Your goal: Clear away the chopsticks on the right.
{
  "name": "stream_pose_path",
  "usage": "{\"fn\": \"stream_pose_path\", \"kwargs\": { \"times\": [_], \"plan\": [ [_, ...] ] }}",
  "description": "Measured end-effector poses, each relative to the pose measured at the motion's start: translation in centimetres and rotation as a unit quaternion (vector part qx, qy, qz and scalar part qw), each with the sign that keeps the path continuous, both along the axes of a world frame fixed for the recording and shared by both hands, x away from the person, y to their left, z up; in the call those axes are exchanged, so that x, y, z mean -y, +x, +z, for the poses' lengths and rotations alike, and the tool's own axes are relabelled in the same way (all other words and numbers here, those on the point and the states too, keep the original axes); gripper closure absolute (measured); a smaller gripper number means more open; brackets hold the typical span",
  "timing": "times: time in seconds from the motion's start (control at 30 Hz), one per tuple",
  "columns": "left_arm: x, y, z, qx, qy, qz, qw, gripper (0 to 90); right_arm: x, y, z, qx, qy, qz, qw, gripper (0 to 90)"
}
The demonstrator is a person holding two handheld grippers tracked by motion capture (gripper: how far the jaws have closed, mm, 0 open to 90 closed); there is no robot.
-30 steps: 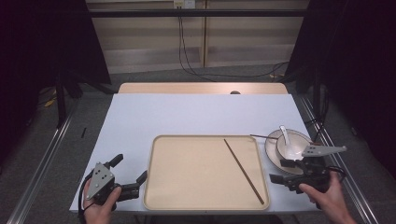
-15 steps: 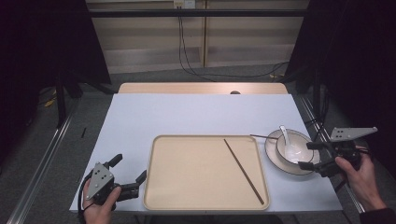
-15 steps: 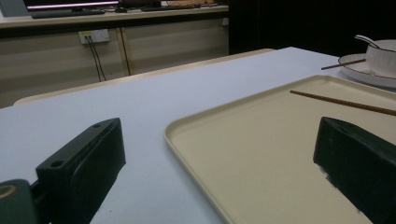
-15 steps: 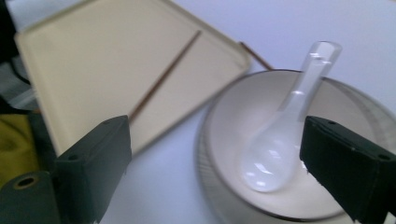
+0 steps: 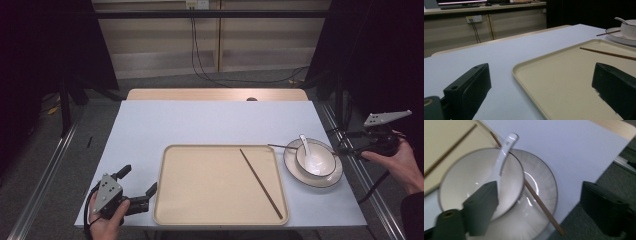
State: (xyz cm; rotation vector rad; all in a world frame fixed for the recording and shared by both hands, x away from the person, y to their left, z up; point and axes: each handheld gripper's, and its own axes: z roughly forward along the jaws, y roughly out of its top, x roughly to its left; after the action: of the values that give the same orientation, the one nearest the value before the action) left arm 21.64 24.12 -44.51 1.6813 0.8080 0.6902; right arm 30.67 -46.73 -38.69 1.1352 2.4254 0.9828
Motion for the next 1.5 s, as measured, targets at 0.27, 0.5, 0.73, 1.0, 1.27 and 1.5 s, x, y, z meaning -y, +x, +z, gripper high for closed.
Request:
{"fn": "stream_pose_path", "kwargs": {
  "times": [0.27, 0.5, 0.73, 1.0, 1.27, 1.5],
  "plan": [
    [0.0, 0.0, 0.0, -0.001, 0.000, 0.000, 1.0000, 2.1, 0.6, 2.4, -2.2, -0.021, -0.053, 0.051, 0.9971, 48.9],
    [-0.1, 0.0, 0.0, 0.002, 0.002, 0.001, 1.0000, 2.1, 0.0, 2.9, -3.5, -0.036, -0.087, 0.106, 0.9898, 67.3],
    [-0.1, 0.0, 0.0, 0.001, -0.003, 0.002, 1.0000, 2.0, -1.0, 3.2, -4.0, -0.041, -0.116, 0.133, 0.9834, 73.7],
    [-0.1, 0.0, 0.0, 0.000, -0.005, 0.004, 1.0000, 2.0, -1.6, 3.7, -4.8, -0.059, -0.128, 0.150, 0.9785, 76.0],
    [-0.2, -0.1, 0.0, 0.000, -0.005, 0.005, 1.0000, 2.0, -2.0, 3.9, -5.1, -0.058, -0.143, 0.159, 0.9751, 81.5],
    [-0.2, -0.1, 0.0, 0.000, -0.006, 0.004, 1.0000, 2.0, -1.9, 3.9, -5.0, -0.061, -0.144, 0.169, 0.9732, 84.8]
  ]
}}
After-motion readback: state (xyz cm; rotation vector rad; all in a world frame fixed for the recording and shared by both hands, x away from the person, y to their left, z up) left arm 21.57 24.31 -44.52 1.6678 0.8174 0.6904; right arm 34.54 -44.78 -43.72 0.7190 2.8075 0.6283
